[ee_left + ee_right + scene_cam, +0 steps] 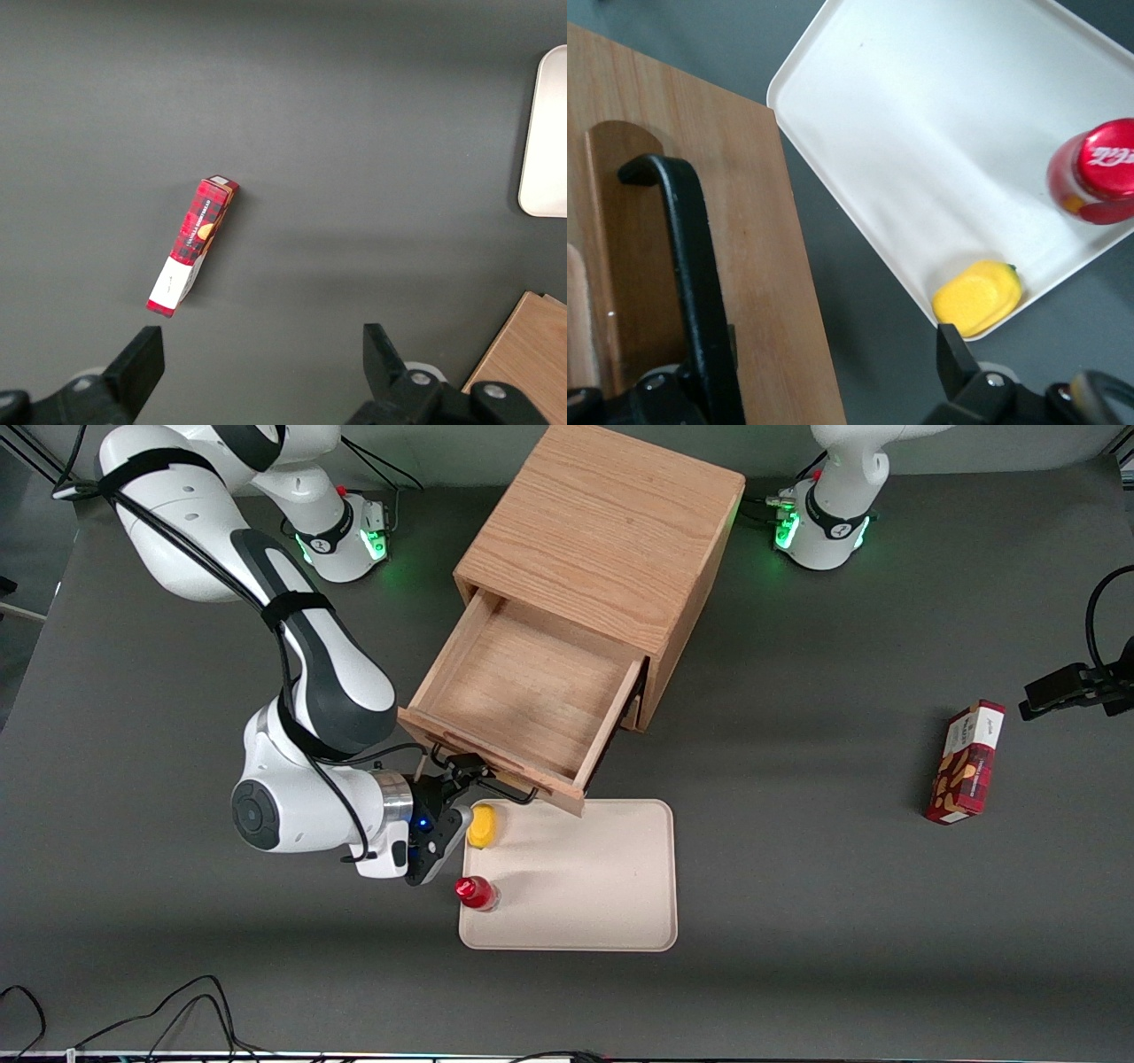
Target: Open upper drawer
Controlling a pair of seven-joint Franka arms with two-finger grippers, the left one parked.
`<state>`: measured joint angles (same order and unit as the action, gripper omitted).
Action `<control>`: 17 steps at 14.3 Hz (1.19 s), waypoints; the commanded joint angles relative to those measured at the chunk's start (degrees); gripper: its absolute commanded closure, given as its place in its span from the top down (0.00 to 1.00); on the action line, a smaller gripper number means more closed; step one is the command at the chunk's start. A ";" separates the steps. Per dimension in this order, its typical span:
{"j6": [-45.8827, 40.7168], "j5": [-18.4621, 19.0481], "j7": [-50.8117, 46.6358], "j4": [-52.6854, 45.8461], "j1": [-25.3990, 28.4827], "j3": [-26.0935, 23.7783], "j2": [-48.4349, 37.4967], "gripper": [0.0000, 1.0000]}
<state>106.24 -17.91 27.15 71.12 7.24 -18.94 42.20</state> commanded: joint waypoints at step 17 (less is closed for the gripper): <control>-19.90 1.21 -6.64 -6.79 -2.84 4.86 -20.91 1.00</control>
<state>89.86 -17.57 24.06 61.29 5.93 -16.24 26.74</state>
